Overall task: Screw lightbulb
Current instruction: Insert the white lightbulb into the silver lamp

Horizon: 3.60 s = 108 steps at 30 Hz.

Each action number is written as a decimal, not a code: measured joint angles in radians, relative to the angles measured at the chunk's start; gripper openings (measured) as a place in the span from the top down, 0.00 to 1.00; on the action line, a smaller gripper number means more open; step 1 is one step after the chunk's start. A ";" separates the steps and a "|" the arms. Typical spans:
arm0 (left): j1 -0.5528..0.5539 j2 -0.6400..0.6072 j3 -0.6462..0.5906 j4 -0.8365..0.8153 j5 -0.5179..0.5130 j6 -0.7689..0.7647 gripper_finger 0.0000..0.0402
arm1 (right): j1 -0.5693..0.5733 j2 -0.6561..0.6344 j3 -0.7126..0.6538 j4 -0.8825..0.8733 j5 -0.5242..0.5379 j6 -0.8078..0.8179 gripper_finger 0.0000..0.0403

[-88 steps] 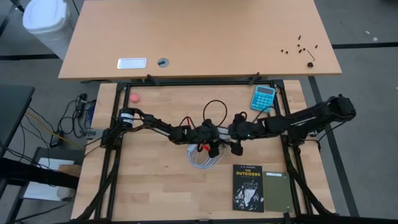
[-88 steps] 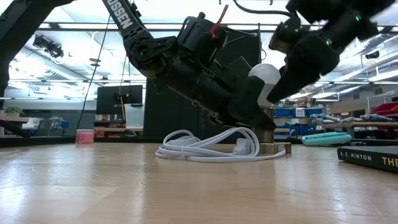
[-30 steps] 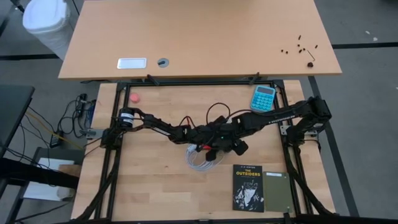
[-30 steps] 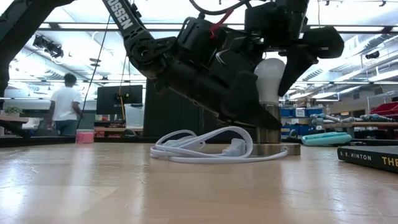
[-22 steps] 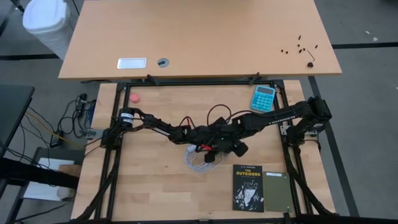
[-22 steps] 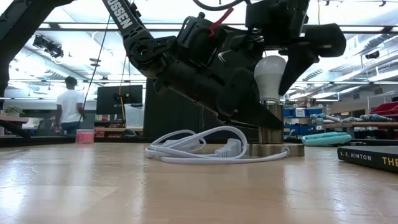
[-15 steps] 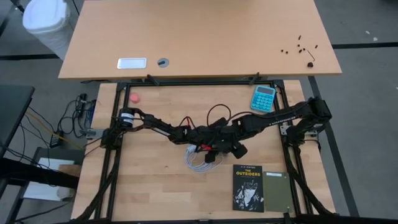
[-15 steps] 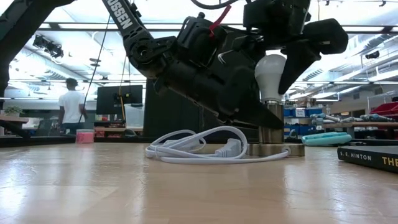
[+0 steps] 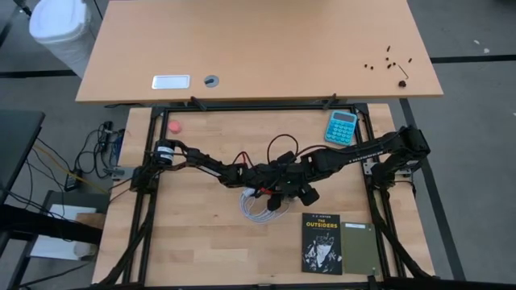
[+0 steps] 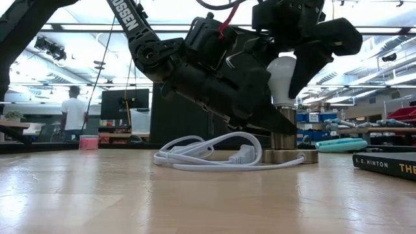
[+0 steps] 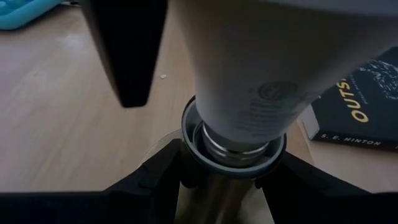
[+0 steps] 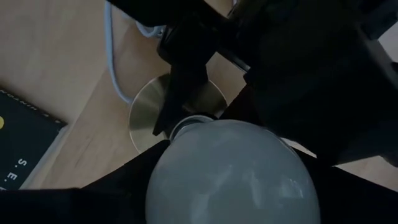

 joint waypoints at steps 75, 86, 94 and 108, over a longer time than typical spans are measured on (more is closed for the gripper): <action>-0.042 -0.066 -0.204 0.217 -0.167 0.025 0.33 | -0.020 0.005 -0.001 0.076 0.038 0.477 0.32; -0.045 -0.032 -0.202 0.306 -0.175 0.025 0.34 | -0.026 0.053 0.002 0.078 0.023 0.466 0.32; -0.047 -0.030 -0.212 0.322 -0.193 0.033 0.52 | -0.034 0.050 0.000 0.072 0.022 0.466 0.32; -0.055 -0.030 -0.213 0.334 -0.219 0.075 0.56 | -0.042 0.050 0.020 0.061 0.011 0.462 0.33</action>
